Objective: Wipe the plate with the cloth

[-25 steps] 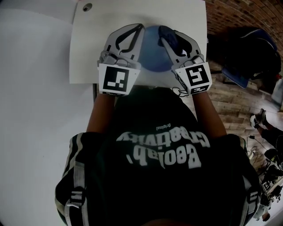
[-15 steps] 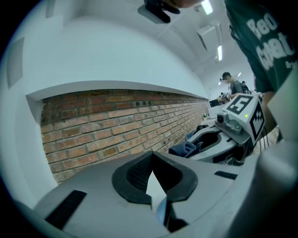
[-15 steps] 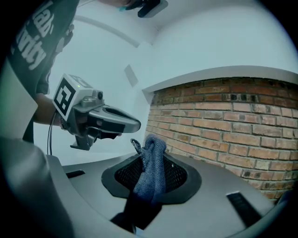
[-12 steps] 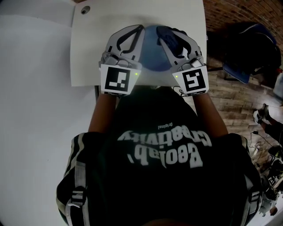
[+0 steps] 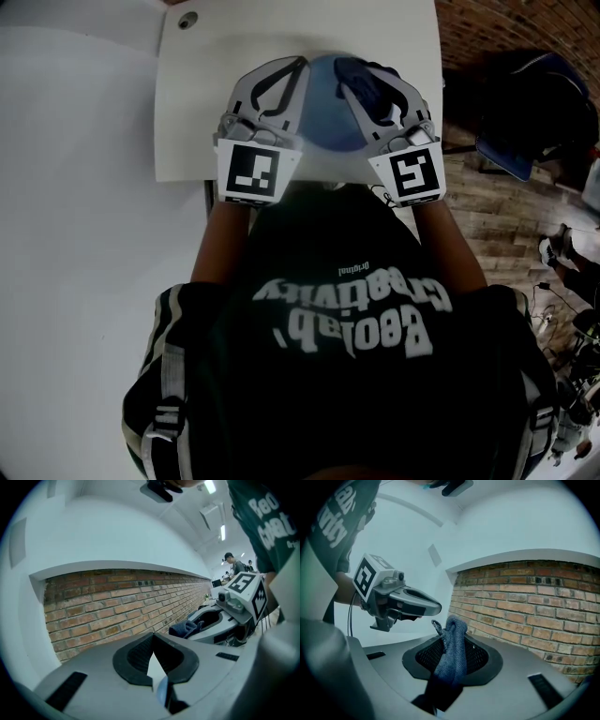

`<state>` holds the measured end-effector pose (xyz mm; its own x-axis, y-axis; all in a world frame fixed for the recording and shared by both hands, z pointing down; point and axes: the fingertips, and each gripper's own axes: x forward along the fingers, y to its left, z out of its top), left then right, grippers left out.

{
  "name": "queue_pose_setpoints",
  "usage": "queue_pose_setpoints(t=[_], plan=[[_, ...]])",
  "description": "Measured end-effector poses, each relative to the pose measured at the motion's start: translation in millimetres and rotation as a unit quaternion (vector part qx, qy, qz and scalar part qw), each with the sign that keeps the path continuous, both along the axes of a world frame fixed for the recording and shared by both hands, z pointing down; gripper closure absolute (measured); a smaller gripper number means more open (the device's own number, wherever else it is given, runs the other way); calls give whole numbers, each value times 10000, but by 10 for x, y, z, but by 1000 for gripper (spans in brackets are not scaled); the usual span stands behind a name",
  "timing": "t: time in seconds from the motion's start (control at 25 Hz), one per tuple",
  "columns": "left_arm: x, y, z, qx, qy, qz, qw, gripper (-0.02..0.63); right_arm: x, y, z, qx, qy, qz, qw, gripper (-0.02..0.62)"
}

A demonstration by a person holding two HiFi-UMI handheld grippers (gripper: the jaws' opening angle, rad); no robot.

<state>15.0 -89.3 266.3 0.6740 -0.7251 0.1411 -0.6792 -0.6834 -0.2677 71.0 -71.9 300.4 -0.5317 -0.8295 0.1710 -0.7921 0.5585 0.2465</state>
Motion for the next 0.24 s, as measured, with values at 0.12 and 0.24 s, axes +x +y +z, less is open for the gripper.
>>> queue_pose_setpoints(t=[0.12,0.24], plan=[[-9,-6,18,-1,-6,-14,10000,603,-8,-10,20,-19,19,-29,10000,497],[-42,0,67,51,-151,-12,9999,603,-36,-5,37,-7,26,-54,10000,497]])
